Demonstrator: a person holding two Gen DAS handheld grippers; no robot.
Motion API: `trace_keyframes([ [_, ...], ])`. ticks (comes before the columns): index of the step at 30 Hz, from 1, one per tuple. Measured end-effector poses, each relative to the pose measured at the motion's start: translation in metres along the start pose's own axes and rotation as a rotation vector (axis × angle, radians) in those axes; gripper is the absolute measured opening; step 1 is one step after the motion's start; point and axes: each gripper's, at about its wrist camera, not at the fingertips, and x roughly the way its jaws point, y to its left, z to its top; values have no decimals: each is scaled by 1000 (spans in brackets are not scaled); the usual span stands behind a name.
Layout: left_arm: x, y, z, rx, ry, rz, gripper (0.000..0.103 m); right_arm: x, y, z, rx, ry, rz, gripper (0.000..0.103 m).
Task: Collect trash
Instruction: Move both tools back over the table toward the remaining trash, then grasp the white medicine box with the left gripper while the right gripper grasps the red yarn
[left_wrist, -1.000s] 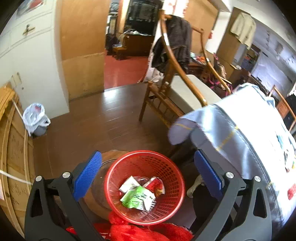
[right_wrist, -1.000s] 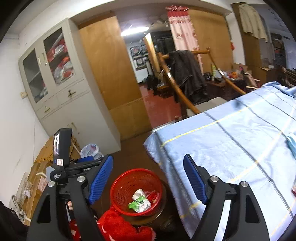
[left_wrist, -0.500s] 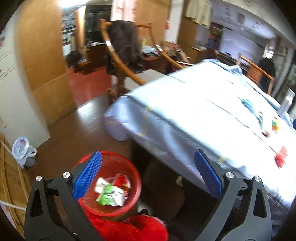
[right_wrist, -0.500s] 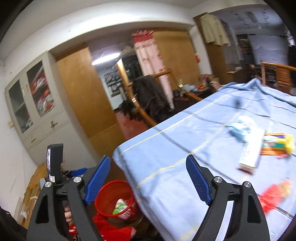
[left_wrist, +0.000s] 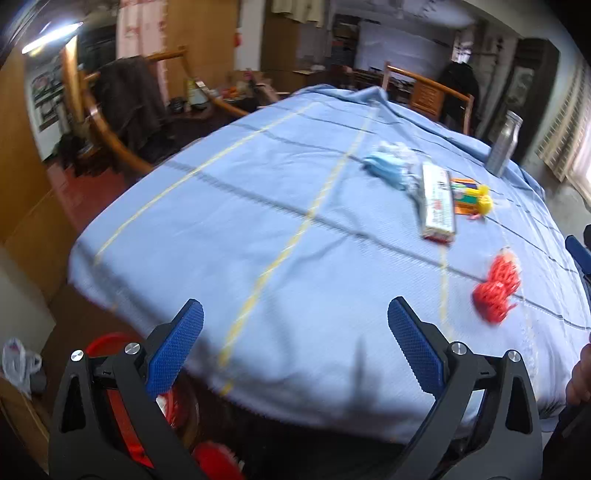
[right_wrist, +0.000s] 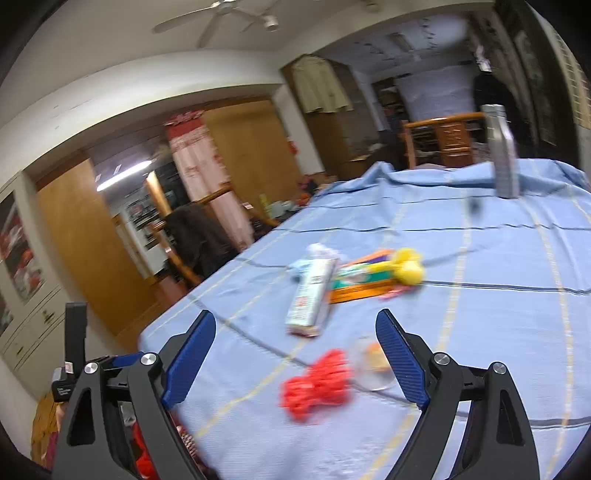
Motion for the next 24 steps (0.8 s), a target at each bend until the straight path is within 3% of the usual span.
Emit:
trace_keyframes([
  [6,35,-52,34,96,15,-48,96,0,-48,10,74,-20,-70,88],
  [15,86,-113,67,210,68,-106,96,18,-84,12,150,19,-100,89],
  [24,138,-140,89,218,149,-151,96,27,-97,9,224,64,-97,89],
])
